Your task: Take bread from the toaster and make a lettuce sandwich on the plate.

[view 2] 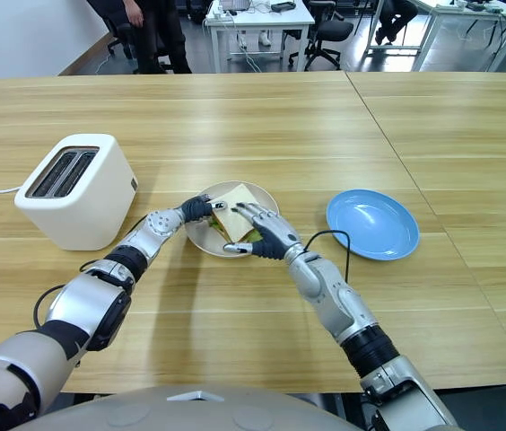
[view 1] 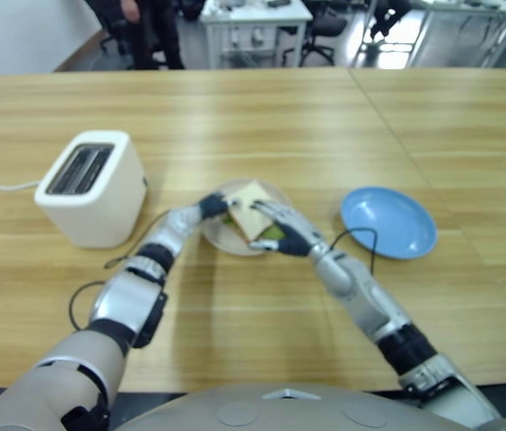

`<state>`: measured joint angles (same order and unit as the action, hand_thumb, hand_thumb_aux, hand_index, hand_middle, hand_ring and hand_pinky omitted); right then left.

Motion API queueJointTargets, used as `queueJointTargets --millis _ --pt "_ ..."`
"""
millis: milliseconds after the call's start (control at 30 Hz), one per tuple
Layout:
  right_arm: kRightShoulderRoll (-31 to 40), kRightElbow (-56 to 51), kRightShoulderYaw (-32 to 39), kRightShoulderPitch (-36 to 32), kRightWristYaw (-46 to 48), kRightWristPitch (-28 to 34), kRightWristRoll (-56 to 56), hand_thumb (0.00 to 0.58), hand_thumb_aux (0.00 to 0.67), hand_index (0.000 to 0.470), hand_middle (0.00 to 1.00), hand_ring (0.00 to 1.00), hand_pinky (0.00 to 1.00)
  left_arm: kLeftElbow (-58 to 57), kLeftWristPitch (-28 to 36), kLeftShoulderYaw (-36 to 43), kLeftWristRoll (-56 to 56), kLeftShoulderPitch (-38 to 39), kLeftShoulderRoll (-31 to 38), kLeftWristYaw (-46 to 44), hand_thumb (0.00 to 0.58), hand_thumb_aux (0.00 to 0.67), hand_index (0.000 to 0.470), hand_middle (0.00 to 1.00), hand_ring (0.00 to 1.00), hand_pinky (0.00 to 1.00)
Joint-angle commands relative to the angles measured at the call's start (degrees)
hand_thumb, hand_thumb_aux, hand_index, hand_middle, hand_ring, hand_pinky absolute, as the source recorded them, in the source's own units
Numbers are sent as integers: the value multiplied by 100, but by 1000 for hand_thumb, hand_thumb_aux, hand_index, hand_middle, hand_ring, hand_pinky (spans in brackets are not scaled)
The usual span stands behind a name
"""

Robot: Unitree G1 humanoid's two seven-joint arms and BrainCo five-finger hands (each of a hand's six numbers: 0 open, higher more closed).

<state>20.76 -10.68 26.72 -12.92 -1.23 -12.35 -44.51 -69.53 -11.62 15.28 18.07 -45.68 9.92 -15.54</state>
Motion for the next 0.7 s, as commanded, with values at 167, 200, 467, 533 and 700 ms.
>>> queueJointTargets --millis 167,200,467,533,700 --pt "-279 -2351 955 -799 -437 -131 -906 0 0 0 0 0 0 -413 312 232 303 329 100 -39 580 670 460 1000 1000 1000" --pt "-337 -2741 1081 -852 -439 -163 -957 0 0 0 0 0 0 -403 304 237 309 331 102 -47 580 670 460 1000 1000 1000" --pt "-386 -3336 1745 -493 292 -224 -1070 0 0 0 0 0 0 -141 96 241 332 318 171 -30 580 670 460 1000 1000 1000" --pt "-367 -3097 1740 -333 459 -215 -968 0 0 0 0 0 0 54 -104 297 448 261 267 218 441 342 235 1000 1000 1000" --pt "-291 -2702 1726 -153 759 -85 -855 0 0 0 0 0 0 840 -344 394 988 40 796 1661 0 0 0 0 0 0"
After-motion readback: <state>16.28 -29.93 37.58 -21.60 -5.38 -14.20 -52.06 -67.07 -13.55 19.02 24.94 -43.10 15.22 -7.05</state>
